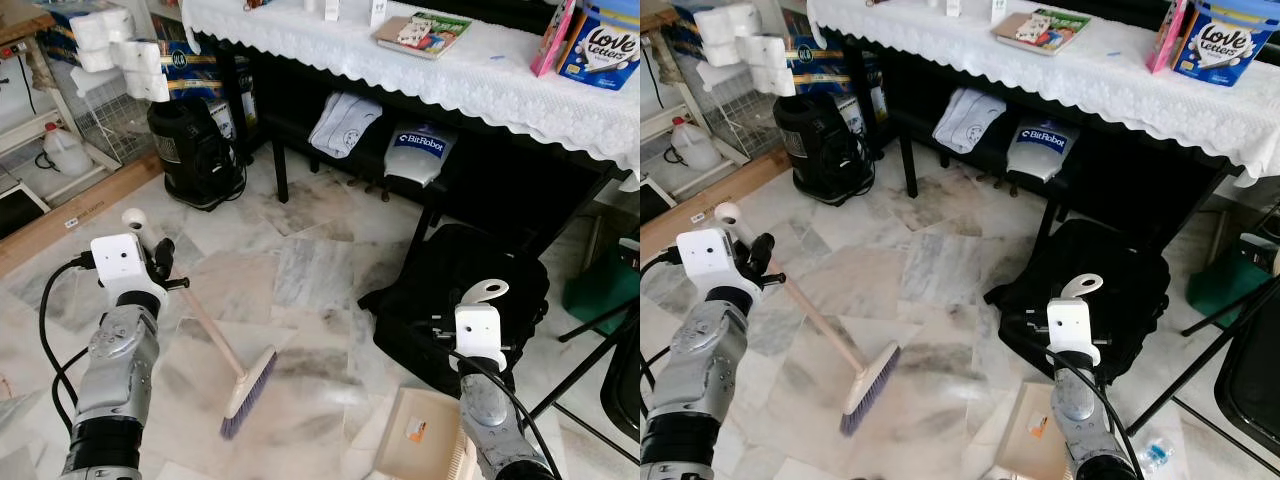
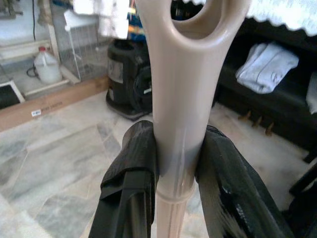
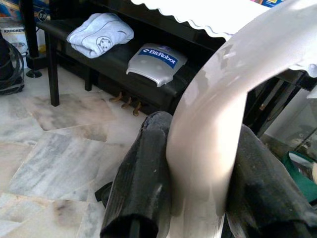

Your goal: Sweep floor

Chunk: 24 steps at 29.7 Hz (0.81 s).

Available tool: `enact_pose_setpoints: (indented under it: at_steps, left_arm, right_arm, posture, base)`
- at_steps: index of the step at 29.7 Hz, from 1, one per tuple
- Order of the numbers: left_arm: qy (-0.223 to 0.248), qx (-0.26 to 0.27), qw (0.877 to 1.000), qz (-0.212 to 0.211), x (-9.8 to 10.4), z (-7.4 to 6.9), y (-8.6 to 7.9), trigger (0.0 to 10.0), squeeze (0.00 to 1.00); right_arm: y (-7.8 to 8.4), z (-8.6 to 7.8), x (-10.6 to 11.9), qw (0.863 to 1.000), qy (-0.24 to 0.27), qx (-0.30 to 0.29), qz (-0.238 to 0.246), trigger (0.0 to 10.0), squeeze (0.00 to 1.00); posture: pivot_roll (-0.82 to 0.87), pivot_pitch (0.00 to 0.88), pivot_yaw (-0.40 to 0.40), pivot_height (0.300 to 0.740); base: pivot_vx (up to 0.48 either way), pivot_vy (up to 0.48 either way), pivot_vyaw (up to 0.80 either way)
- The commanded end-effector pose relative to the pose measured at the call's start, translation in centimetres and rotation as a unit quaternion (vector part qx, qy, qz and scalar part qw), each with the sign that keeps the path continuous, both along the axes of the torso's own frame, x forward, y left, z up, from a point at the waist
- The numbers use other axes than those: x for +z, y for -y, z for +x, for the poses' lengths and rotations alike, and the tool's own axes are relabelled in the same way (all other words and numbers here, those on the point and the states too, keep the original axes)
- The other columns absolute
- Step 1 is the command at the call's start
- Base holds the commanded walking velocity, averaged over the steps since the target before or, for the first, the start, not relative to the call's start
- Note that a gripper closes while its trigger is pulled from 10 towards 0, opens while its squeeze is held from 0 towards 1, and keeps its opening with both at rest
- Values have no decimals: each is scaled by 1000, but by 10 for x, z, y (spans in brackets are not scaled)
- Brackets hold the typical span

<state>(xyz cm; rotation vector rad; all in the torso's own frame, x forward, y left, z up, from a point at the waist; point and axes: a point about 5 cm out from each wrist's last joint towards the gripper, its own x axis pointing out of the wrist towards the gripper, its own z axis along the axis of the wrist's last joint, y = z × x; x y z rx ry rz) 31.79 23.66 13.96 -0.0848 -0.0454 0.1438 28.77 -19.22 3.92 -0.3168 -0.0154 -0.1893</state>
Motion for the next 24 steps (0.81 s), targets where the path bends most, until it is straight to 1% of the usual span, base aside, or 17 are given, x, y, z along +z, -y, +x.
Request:
enact_pose_setpoints:
  at_steps: [1,6,10,13,16,19,21,24]
  left_arm:
    - [6,-3,1000,6,7,0,-3,10000,0]
    - [0,-3,1000,5,4,2,2,10000,0]
    - [-5,-5,1000,1,1,5,12,10000,0]
    - [-9,-17,1000,-12,-2,8,23,10000,0]
    - [-24,-51,998,-28,-8,11,36,10000,0]
    - [-39,-84,995,-40,-12,12,44,10000,0]
    - [-51,-107,991,-59,-15,13,49,10000,0]
    - [-55,-117,989,-66,-17,13,52,10000,0]
  right_arm:
    - [-5,-6,-9,1000,-19,6,4,10000,0]
    - [-4,-7,-10,1000,-19,5,4,10000,0]
    - [-1,-9,-10,1000,-19,2,1,10000,0]
    - [2,-9,-10,1000,-18,-1,0,10000,0]
    - [5,-9,-9,1000,-16,-5,-3,10000,0]
    - [8,-9,-7,1000,-12,-7,-5,10000,0]
    - [9,-9,-6,1000,-10,-9,-7,10000,0]
    - [10,-9,-6,1000,-10,-9,-7,10000,0]
  posture:
    - [95,162,30,740]
    - [86,166,31,740]
    - [76,166,31,740]
    - [61,164,30,740]
    - [49,162,28,740]
    - [35,159,25,740]
    - [33,156,25,740]
    - [29,155,24,740]
  base:
    - [0,0,0]
    - [0,0,0]
    - [0,0,0]
    - [0,0,0]
    - [0,0,0]
    - [0,0,0]
    - [0,0,0]
    - [0,0,0]
